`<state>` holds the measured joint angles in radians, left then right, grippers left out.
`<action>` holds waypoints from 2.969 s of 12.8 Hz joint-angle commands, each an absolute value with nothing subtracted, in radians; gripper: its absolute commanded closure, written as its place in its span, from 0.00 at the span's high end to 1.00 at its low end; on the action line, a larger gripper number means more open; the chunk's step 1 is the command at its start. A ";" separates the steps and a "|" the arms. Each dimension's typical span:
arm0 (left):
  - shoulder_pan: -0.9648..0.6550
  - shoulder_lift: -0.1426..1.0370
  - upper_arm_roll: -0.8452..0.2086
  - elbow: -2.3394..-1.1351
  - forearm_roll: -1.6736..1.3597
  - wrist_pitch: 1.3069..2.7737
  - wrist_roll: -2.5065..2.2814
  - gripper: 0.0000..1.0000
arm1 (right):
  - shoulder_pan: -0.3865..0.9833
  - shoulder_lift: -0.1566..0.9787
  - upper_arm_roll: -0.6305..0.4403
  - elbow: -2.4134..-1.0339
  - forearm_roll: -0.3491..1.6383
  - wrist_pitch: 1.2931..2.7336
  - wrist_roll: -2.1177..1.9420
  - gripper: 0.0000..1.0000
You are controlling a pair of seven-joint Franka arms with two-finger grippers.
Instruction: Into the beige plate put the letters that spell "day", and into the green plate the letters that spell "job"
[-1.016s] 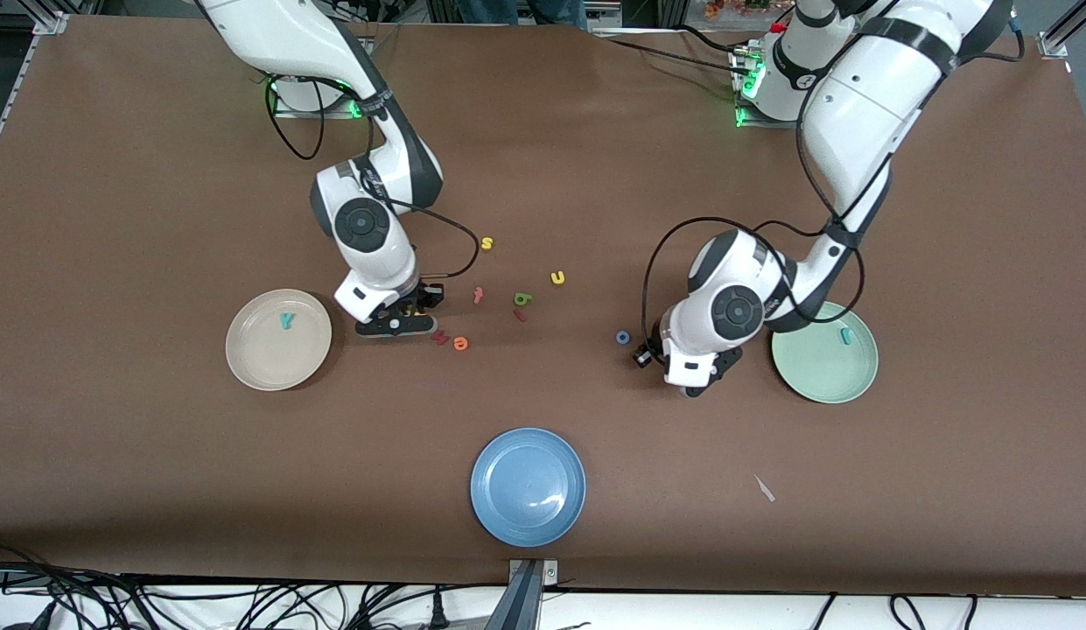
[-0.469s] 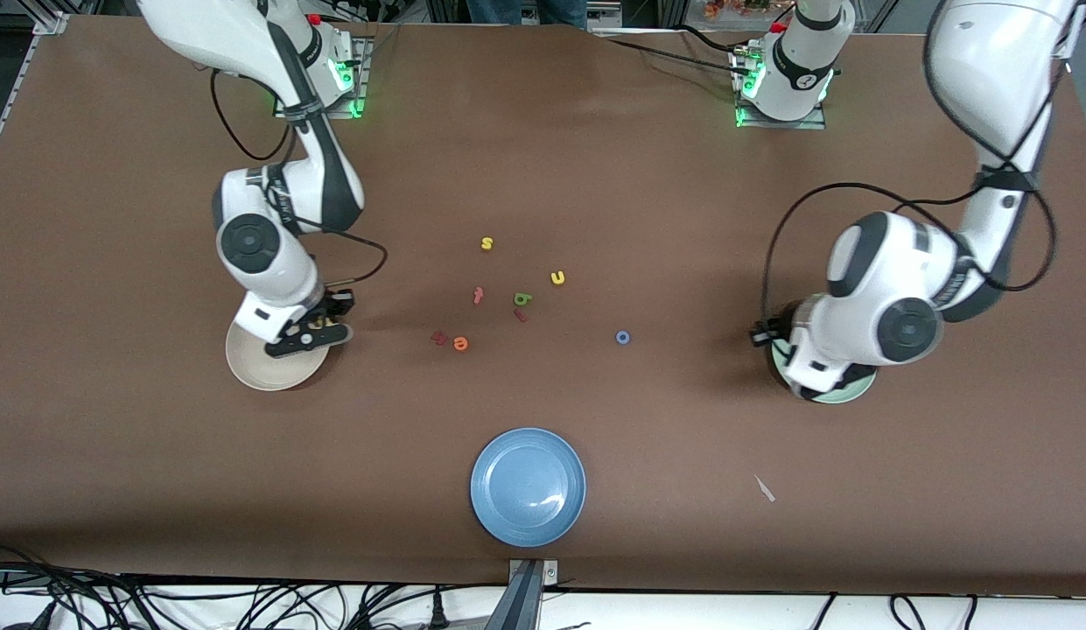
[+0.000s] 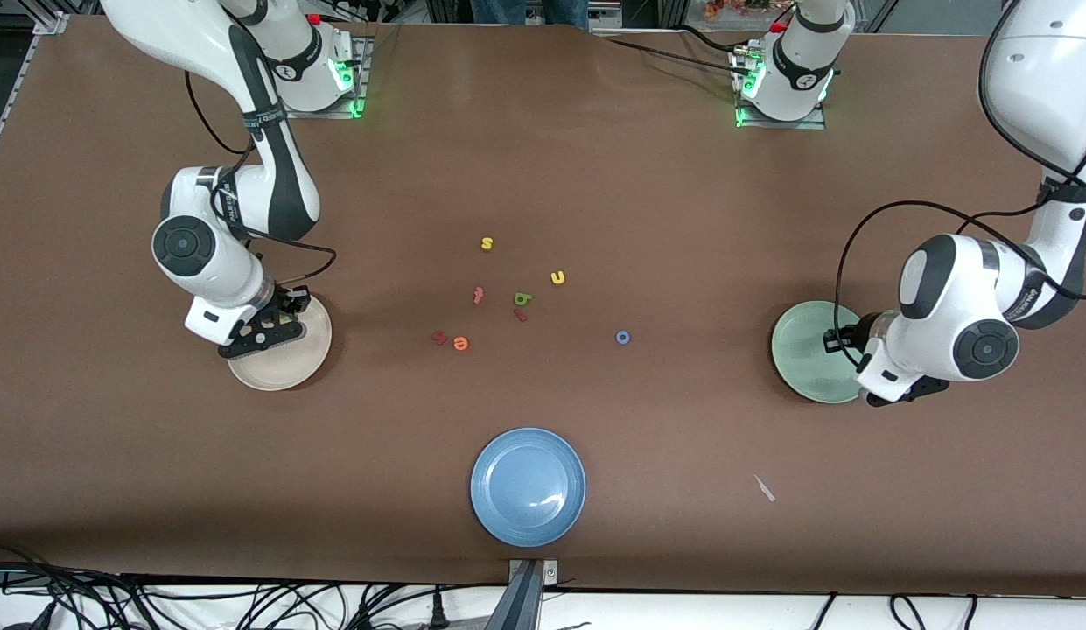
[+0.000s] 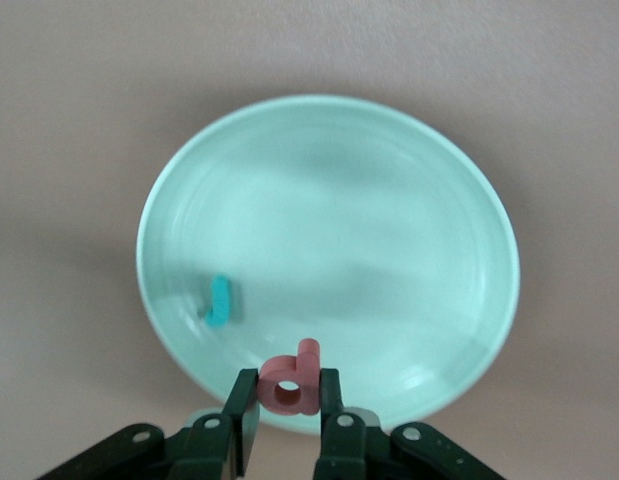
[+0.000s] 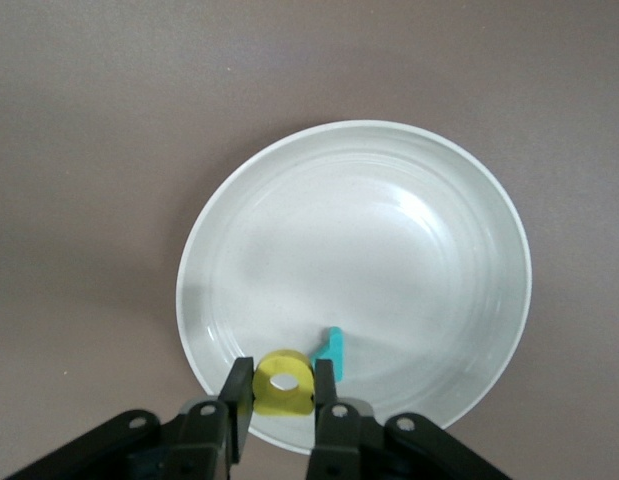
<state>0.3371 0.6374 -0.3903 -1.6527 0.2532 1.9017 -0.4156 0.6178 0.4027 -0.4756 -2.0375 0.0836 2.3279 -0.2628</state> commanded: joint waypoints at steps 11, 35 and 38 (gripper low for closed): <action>0.305 0.635 -0.630 -1.644 0.244 1.893 -0.792 0.93 | 0.637 0.379 -0.312 -2.036 0.221 2.330 -0.028 0.71; -0.179 0.842 -0.439 -1.591 0.258 2.310 -1.305 0.30 | 0.943 0.643 -0.201 -1.747 0.206 2.471 0.877 0.71; -0.173 0.841 -0.439 -1.591 0.262 2.307 -1.299 0.07 | 0.945 0.660 -0.201 -1.747 0.206 2.500 0.879 0.71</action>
<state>-0.1635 0.8307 -0.4531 -1.6051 0.2520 2.3119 -1.2990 0.9369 0.6336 -0.1933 -1.7752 0.2036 2.4881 0.8626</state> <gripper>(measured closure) 0.767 0.286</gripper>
